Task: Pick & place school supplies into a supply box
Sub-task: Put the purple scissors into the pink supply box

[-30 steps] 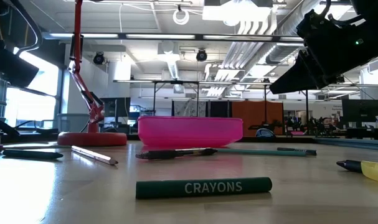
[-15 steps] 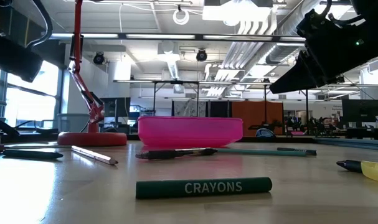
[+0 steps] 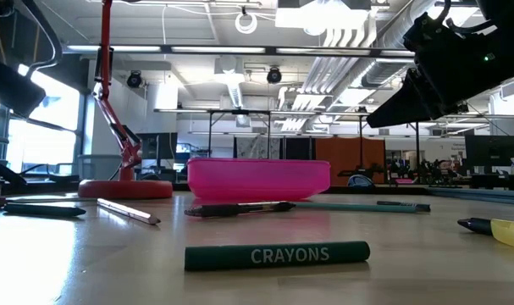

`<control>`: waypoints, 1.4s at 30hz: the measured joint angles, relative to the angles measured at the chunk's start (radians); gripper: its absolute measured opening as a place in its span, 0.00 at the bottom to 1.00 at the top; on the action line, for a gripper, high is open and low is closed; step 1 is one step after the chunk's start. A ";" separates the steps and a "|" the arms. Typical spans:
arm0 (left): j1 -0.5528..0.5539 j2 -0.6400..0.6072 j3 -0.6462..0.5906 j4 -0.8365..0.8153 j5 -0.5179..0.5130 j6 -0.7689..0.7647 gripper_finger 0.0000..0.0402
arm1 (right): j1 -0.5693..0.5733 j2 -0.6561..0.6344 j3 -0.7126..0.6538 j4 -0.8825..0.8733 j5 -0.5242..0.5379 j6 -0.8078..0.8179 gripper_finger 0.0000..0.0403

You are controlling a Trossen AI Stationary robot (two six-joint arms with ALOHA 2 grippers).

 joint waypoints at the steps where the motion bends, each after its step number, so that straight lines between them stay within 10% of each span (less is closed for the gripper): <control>1: 0.000 0.000 0.000 -0.002 0.001 0.008 0.18 | 0.000 0.000 0.000 0.000 0.000 0.000 0.37; 13: 0.000 -0.001 0.001 0.036 -0.018 0.027 0.20 | 0.000 0.000 0.000 0.000 -0.039 0.000 0.37; 25: 0.000 -0.001 0.001 0.027 -0.063 0.024 0.42 | 0.000 0.000 0.000 0.001 -0.042 0.000 0.37; 42: 0.000 -0.007 -0.130 0.171 -0.052 -0.098 0.33 | 0.000 0.000 0.000 0.001 -0.053 0.001 0.37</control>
